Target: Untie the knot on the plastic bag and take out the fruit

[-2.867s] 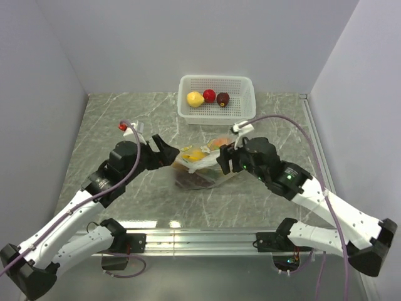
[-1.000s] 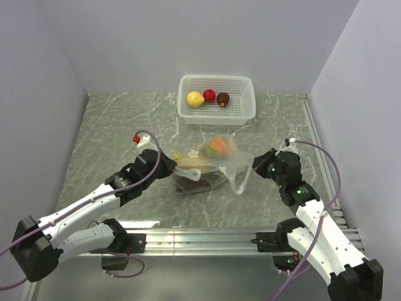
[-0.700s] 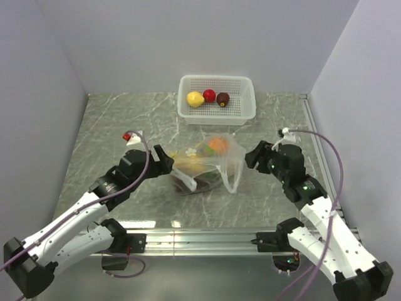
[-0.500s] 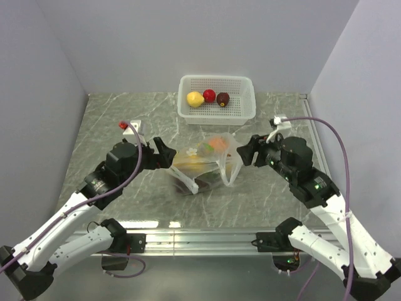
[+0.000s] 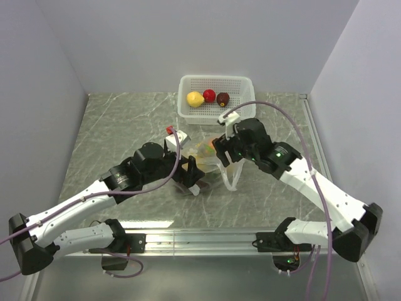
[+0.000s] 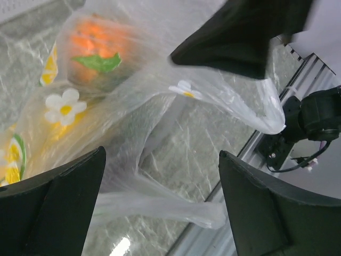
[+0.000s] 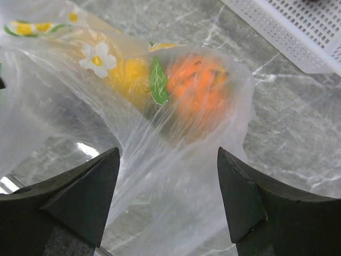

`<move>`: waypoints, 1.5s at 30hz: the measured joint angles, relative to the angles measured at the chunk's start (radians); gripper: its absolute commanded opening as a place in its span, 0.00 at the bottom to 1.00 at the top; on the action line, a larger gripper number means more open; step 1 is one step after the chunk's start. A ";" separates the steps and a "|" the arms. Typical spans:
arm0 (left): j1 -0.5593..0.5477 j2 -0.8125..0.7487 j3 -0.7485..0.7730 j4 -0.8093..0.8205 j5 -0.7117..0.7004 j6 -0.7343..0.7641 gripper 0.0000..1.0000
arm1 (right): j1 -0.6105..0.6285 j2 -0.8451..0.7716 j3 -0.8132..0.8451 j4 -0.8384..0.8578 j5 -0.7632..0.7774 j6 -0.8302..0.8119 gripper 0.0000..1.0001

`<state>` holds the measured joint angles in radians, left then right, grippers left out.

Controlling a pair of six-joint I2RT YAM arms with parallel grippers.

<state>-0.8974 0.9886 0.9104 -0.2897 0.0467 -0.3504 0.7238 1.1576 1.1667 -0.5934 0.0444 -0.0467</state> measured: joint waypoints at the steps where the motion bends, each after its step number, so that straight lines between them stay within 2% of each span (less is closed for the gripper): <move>1: -0.004 0.000 -0.006 0.017 0.006 0.015 0.93 | 0.001 0.024 0.008 0.001 0.000 -0.018 0.81; 8: -0.031 0.070 -0.042 0.135 0.009 0.077 0.95 | 0.007 0.183 0.042 0.000 0.003 -0.119 0.81; 11: -0.043 0.124 -0.062 0.168 0.009 0.083 0.95 | 0.007 0.230 0.058 0.002 0.010 -0.147 0.78; 14: -0.056 0.171 -0.095 0.223 0.007 0.084 0.96 | 0.007 0.259 0.058 0.002 0.016 -0.171 0.70; 18: -0.072 0.223 -0.154 0.314 -0.011 0.086 0.96 | 0.007 0.301 0.059 0.002 0.020 -0.190 0.44; 19: -0.074 0.237 -0.164 0.334 -0.020 0.088 0.96 | 0.007 0.313 0.059 0.002 0.021 -0.191 0.27; 22: -0.077 0.282 -0.187 0.389 -0.064 0.095 0.96 | 0.007 0.335 0.059 0.001 0.031 -0.192 0.00; 30: -0.105 0.352 -0.223 0.462 -0.135 0.101 0.96 | -0.023 0.307 0.059 0.033 0.059 -0.131 0.00; 39: -0.126 0.349 -0.321 0.489 -0.114 0.056 0.92 | -0.158 0.108 0.039 0.185 0.019 0.058 0.00; 42: -0.134 0.336 -0.338 0.483 -0.077 0.015 0.84 | -0.172 0.097 0.015 0.225 0.025 0.109 0.00; 43: -0.139 0.328 -0.346 0.480 -0.064 0.000 0.79 | -0.177 0.102 0.000 0.243 0.027 0.126 0.00; 44: -0.145 0.315 -0.356 0.473 -0.051 -0.016 0.69 | -0.186 0.109 -0.020 0.262 0.031 0.145 0.00; 45: -0.150 0.299 -0.368 0.465 -0.034 -0.040 0.66 | -0.196 0.118 -0.039 0.277 0.035 0.166 0.00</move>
<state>-1.0477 1.2881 0.5423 0.1749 0.0124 -0.3901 0.5278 1.2758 1.1282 -0.3161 0.0799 0.1192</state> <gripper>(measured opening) 0.764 0.007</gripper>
